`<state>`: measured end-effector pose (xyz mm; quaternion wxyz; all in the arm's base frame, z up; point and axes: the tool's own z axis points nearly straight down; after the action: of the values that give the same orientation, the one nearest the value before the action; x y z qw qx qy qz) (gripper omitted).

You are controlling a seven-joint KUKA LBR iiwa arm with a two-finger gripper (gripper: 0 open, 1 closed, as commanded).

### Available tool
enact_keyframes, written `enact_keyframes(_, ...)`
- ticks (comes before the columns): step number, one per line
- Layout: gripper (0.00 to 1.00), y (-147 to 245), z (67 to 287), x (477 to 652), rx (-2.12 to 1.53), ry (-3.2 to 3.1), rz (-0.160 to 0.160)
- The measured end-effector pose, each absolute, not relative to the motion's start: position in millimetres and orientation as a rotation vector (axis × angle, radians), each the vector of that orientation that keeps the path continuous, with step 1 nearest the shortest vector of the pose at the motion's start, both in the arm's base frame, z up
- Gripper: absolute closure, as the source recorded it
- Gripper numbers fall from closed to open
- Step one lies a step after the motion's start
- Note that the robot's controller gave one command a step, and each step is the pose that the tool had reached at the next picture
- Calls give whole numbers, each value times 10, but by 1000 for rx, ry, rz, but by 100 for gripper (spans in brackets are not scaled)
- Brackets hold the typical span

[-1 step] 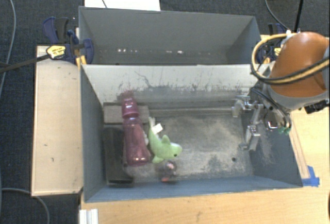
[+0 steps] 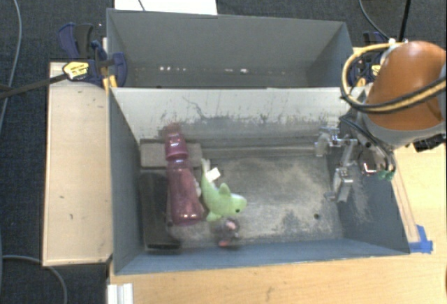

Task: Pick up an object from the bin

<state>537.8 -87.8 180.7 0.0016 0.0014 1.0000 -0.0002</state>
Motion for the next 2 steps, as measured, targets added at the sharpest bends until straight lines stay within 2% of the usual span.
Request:
enact_keyframes(1,0,-693,1476,5378,-99,3133,-3)
enact_keyframes(2,0,-339,917,5728,-120,3127,-1)
